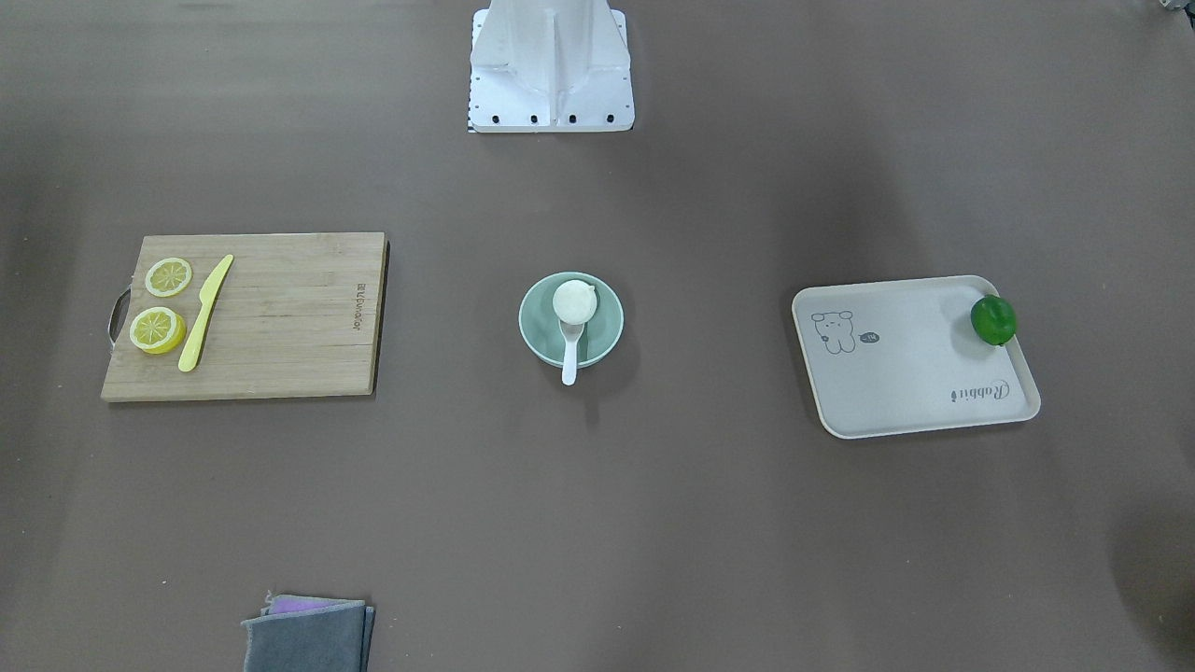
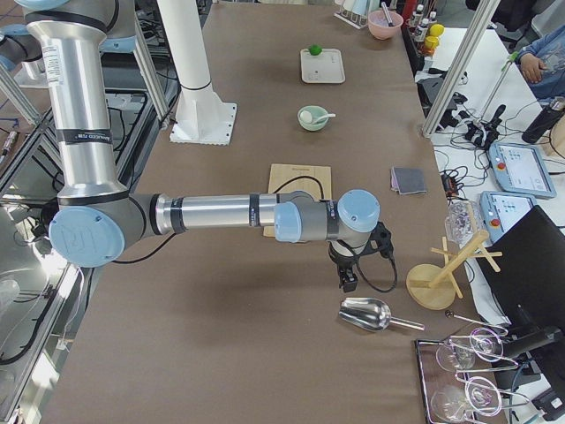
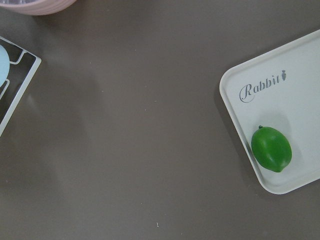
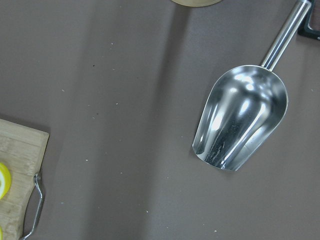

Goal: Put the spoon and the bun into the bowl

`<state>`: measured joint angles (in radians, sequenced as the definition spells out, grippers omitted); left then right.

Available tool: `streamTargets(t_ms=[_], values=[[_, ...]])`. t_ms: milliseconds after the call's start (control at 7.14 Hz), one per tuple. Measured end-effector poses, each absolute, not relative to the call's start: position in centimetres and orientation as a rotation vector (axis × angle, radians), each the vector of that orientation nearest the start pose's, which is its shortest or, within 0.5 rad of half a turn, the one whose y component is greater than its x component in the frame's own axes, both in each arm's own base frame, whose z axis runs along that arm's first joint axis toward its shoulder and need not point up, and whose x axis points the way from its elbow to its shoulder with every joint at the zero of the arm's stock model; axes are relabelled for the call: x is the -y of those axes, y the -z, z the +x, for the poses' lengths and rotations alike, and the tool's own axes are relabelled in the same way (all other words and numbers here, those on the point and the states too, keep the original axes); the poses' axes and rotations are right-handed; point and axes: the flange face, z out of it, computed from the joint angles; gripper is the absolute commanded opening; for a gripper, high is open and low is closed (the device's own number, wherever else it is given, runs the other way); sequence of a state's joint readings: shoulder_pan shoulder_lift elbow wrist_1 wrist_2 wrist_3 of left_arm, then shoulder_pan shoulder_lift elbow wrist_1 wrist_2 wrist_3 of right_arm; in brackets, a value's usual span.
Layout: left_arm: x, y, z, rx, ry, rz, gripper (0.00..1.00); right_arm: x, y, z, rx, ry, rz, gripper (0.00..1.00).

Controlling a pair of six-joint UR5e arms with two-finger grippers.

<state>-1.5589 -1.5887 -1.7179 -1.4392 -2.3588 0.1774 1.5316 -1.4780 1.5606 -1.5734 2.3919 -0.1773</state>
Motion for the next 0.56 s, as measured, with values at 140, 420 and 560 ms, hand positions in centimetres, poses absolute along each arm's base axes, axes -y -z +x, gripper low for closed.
streamTargets(t_ms=[140, 420, 560], values=[[49.66, -59.18, -6.21, -0.784, -0.166, 0.091, 0.98, 53.63, -61.3, 3.97, 0.815, 0.234, 0.132, 1.0], [49.63, -59.17, -6.83, -0.78, -0.147, 0.09, 0.98, 53.65, -61.2, 3.95, 0.814, 0.227, 0.13, 1.0], [49.58, -59.11, -6.93, -0.78, -0.145, 0.091, 0.98, 53.7, -61.15, 3.9, 0.818, 0.224, 0.128, 1.0]])
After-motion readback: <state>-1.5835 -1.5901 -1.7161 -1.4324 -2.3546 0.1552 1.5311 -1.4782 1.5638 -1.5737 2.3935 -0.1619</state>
